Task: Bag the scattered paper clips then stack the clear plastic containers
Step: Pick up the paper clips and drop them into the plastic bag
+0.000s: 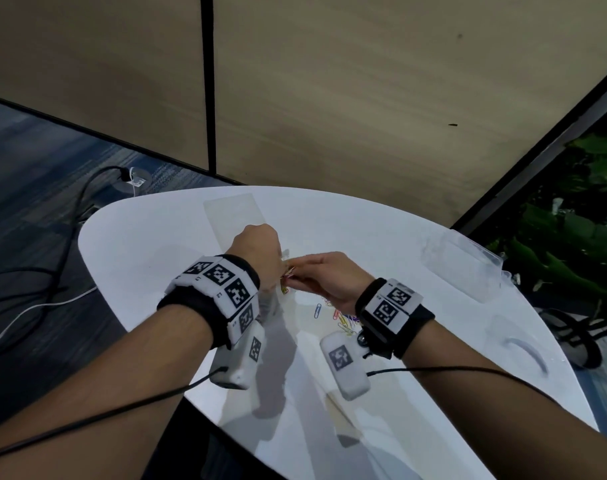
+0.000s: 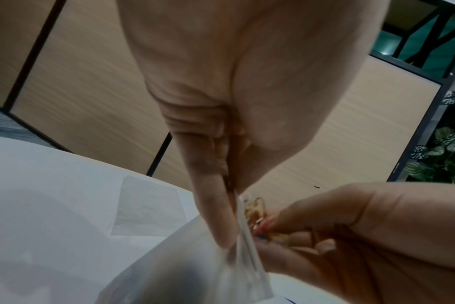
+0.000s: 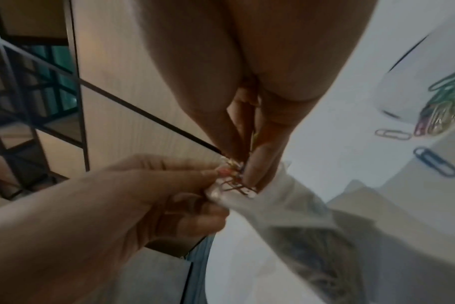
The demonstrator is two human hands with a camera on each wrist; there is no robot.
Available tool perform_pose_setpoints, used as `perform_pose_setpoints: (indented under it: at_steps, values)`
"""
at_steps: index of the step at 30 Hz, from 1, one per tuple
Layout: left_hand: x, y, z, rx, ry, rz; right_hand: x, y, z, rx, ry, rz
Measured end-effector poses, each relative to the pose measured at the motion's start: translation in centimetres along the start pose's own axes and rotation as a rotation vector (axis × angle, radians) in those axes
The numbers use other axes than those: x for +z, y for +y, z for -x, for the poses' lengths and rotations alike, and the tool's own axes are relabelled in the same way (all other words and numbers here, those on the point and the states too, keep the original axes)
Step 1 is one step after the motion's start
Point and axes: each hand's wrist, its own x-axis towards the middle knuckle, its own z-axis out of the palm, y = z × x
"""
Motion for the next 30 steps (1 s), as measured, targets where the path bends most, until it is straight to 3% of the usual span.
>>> perform_pose_setpoints:
  at_steps: [4,11,18,19,21,23,24,25,27,30]
  values:
    - [0.0,0.1,0.1,0.006,0.011,0.002,1.0,0.6,0.0,-0.090,-0.012,0.256]
    - [0.2,0.1,0.1,0.024,-0.025,0.009,0.9,0.6,0.1,-0.251,0.098,0.781]
    - [0.2,-0.3,-0.1,0.006,-0.028,0.038,0.8,-0.6,0.5,-0.319,-0.054,1.020]
    - [0.1,-0.3,-0.1,0.004,-0.031,0.037,0.6,-0.8,0.5,-0.299,-0.083,1.000]
    - [0.1,-0.4,-0.3,-0.001,-0.026,0.031,0.2,-1.4,0.4,-0.247,-0.119,0.740]
    - [0.0,-0.6,-0.5,-0.009,-0.014,0.031,-0.9,-1.6,0.0,-0.205,-0.046,0.446]
    - [0.0,-0.7,-0.6,-0.012,-0.011,0.032,-1.8,-1.5,-0.5,-0.214,0.027,0.415]
    - [0.0,-0.8,-0.6,-0.016,-0.011,0.034,-2.8,-1.1,-1.2,-0.233,0.112,0.508]
    - [-0.1,-0.8,-0.6,-0.027,-0.020,0.036,-4.8,0.5,-2.3,-0.228,0.211,0.989]
    - [-0.2,-0.7,-0.7,-0.031,-0.040,0.015,-6.3,4.6,-2.9,-0.069,0.039,1.451]
